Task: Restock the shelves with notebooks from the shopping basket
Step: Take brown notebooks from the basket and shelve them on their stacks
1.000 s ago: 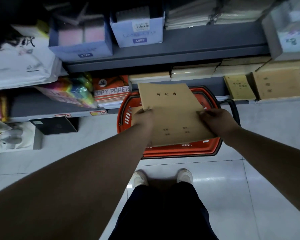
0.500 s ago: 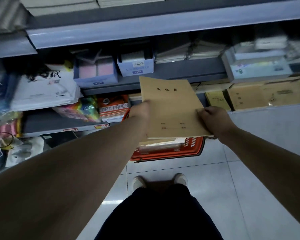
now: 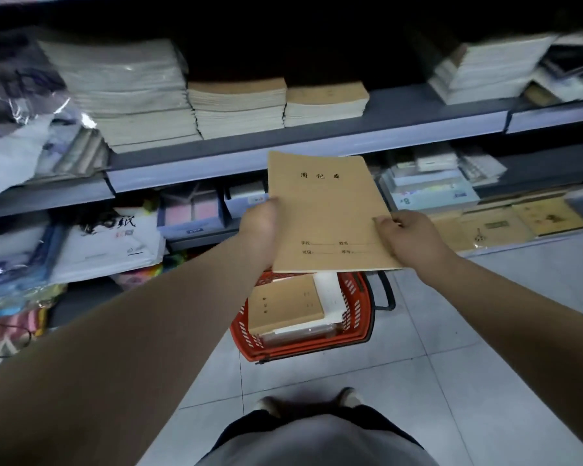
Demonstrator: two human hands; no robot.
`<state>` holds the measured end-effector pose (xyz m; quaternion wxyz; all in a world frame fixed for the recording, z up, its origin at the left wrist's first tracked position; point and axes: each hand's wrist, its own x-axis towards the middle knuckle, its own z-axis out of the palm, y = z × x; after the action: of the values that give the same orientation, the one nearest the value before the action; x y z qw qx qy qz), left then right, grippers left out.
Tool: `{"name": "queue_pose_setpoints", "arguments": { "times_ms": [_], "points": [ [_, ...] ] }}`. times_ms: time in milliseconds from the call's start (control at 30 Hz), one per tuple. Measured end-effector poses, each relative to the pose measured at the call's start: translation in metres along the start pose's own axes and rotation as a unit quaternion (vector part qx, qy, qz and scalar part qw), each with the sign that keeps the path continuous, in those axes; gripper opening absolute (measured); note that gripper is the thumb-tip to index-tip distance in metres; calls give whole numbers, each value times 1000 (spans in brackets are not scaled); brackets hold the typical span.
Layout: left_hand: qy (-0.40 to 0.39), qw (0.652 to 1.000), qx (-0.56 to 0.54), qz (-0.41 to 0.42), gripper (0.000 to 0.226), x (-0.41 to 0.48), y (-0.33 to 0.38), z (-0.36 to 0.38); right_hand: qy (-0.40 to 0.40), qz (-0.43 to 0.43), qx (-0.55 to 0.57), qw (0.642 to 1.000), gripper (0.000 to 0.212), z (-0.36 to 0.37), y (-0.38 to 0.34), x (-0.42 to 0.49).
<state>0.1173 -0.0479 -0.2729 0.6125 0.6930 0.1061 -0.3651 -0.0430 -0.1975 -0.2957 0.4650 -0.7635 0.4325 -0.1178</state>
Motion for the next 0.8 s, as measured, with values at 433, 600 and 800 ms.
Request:
{"name": "queue_pose_setpoints", "arguments": {
  "times_ms": [433,600,800],
  "points": [
    [-45,997,-34,50,23,-33,54,34,28,-34,33,998,26,-62,-47,9],
    [-36,997,-52,44,22,-38,64,49,24,-34,66,997,19,-80,-50,17],
    [-40,996,-64,55,31,-35,60,68,15,-55,62,996,21,-99,-49,28]
  ]
}}
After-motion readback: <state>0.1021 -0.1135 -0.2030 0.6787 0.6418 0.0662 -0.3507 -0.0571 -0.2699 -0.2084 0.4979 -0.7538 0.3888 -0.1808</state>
